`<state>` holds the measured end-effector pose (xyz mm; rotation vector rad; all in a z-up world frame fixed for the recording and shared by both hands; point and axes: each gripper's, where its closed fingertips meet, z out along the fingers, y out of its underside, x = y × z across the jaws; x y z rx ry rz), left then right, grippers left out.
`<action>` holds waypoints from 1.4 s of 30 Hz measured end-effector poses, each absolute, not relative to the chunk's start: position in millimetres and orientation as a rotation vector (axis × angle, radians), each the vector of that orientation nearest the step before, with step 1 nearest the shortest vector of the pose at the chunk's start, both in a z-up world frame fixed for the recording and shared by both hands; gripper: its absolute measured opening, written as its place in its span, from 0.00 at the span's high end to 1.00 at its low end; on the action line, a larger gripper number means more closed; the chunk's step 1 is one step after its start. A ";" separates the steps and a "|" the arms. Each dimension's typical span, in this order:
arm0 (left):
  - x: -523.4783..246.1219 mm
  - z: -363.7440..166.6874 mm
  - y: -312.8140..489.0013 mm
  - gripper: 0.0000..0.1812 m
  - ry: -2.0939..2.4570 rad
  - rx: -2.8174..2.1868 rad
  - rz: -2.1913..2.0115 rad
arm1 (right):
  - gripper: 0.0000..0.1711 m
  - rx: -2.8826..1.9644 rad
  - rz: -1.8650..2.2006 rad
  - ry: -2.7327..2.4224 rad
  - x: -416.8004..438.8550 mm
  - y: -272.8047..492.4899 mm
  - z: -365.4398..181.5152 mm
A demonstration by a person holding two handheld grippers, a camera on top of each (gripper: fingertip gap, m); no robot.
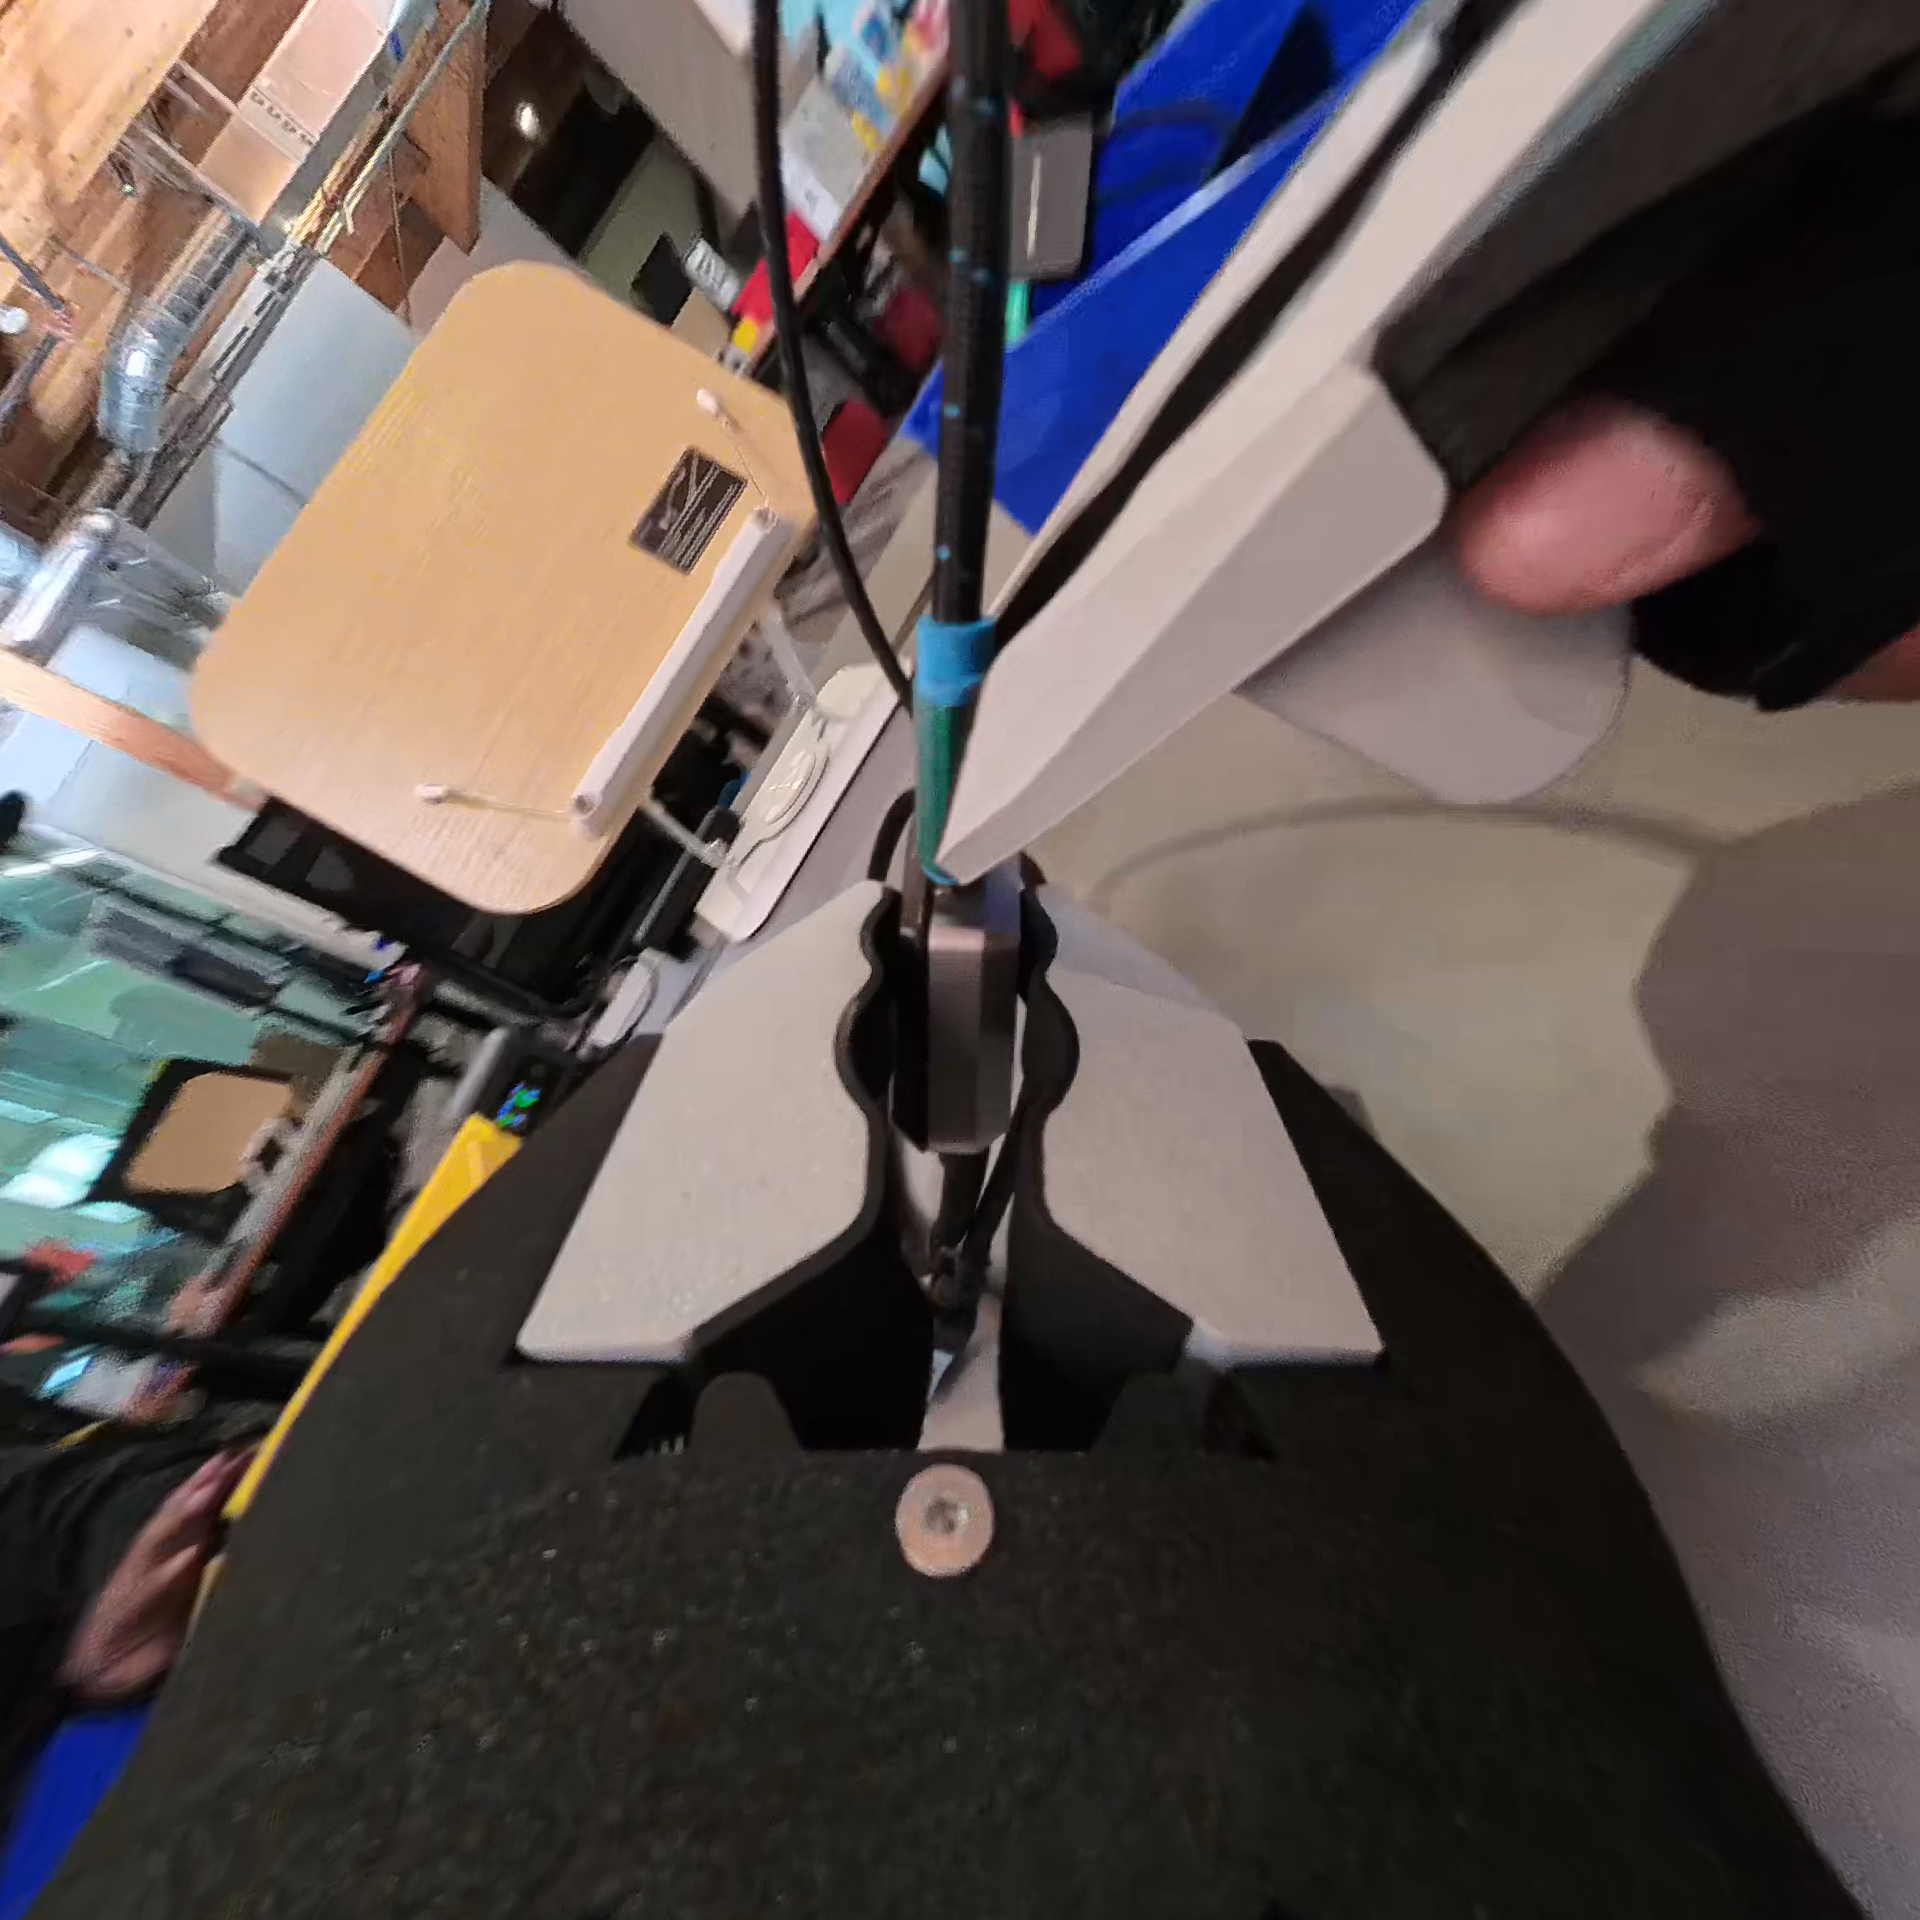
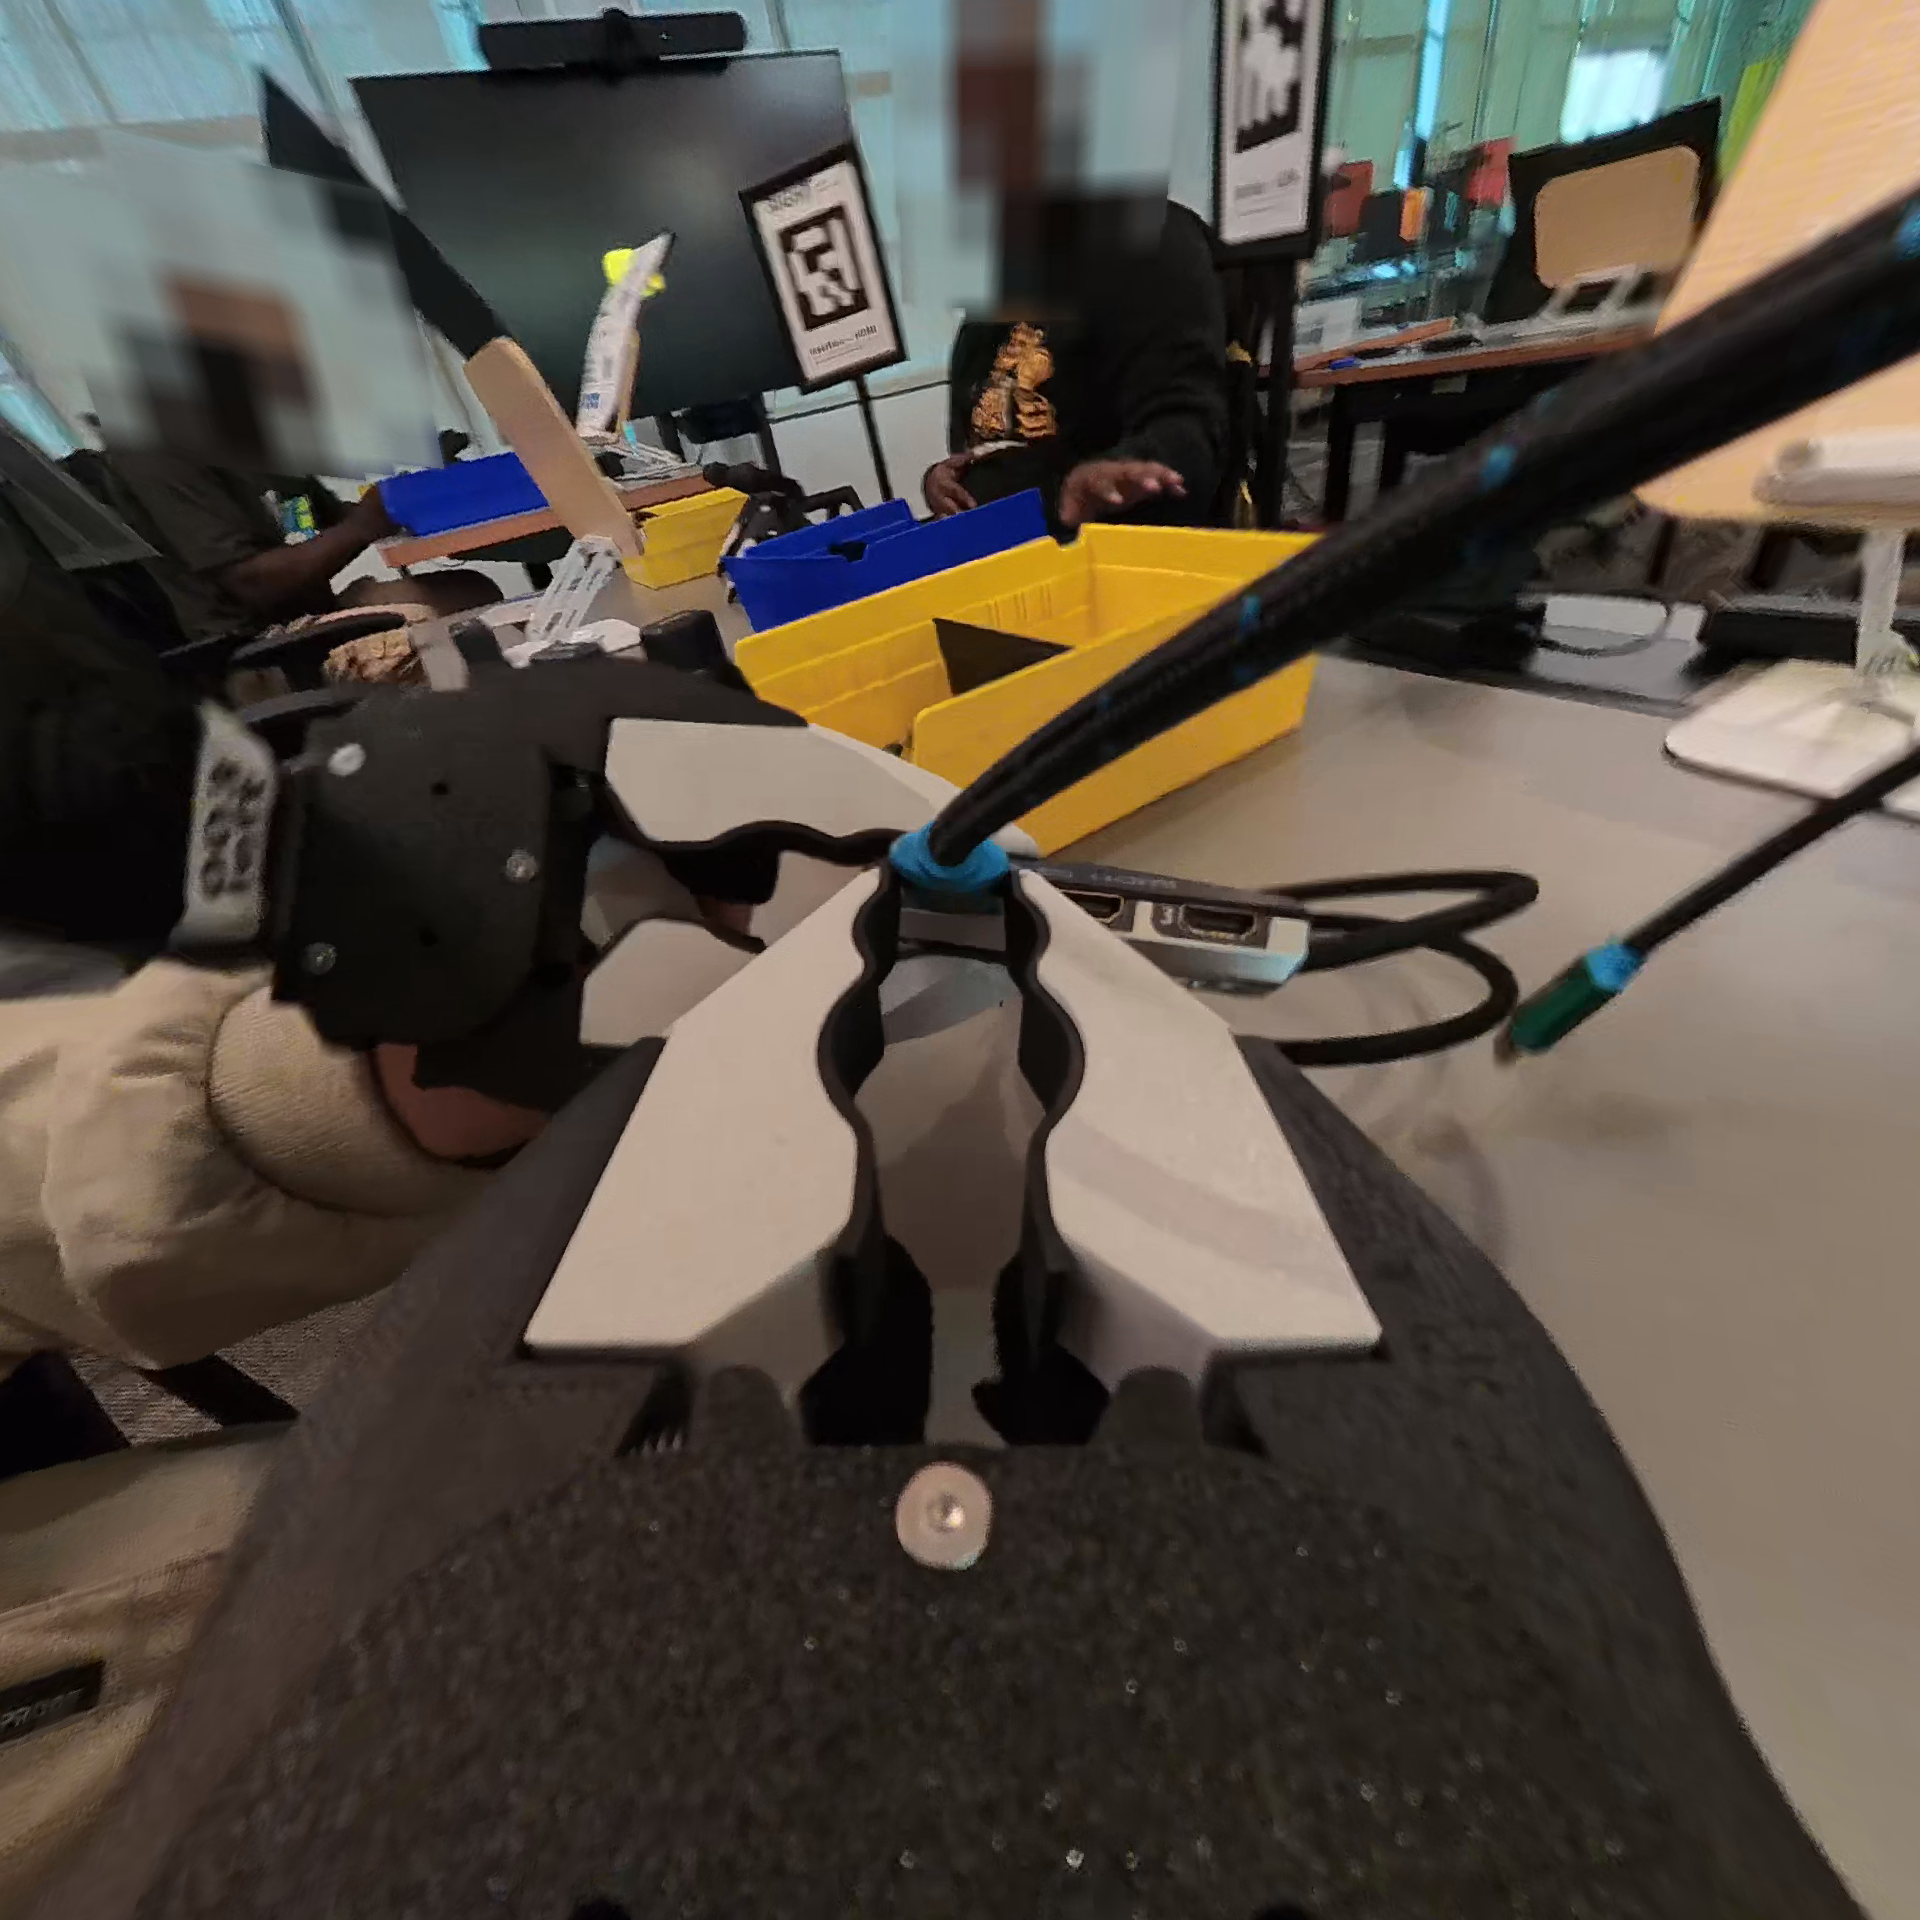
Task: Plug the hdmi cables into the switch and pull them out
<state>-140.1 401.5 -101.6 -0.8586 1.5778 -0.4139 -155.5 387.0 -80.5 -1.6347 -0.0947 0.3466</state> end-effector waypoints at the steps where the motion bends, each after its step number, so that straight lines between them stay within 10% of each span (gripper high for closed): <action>1: -140.1 -98.6 401.4 0.89 1.573 -0.850 -0.476 | 0.89 -1.627 0.344 -0.160 -155.0 385.0 -77.7; 4: -149.3 -90.4 405.3 0.89 1.561 -0.817 -0.662 | 0.73 -1.527 0.396 -0.383 -152.5 367.5 -64.4; 12: -176.0 -52.9 391.1 0.89 1.476 -0.784 -1.221 | 0.68 -1.482 0.338 -0.553 -138.3 373.0 -81.6; 21: -179.9 -58.5 368.4 0.89 1.519 -0.704 -1.308 | 0.87 -1.420 0.571 -0.798 -169.5 368.5 -65.9; 30: -182.0 -75.7 458.5 0.83 1.213 -1.178 -1.165 | 0.89 -1.549 -0.449 -1.076 -96.7 450.6 -76.8; 42: -262.8 -108.7 501.4 0.83 0.971 -1.537 -0.850 | 0.89 -1.451 -0.717 -0.968 -67.5 497.7 -146.1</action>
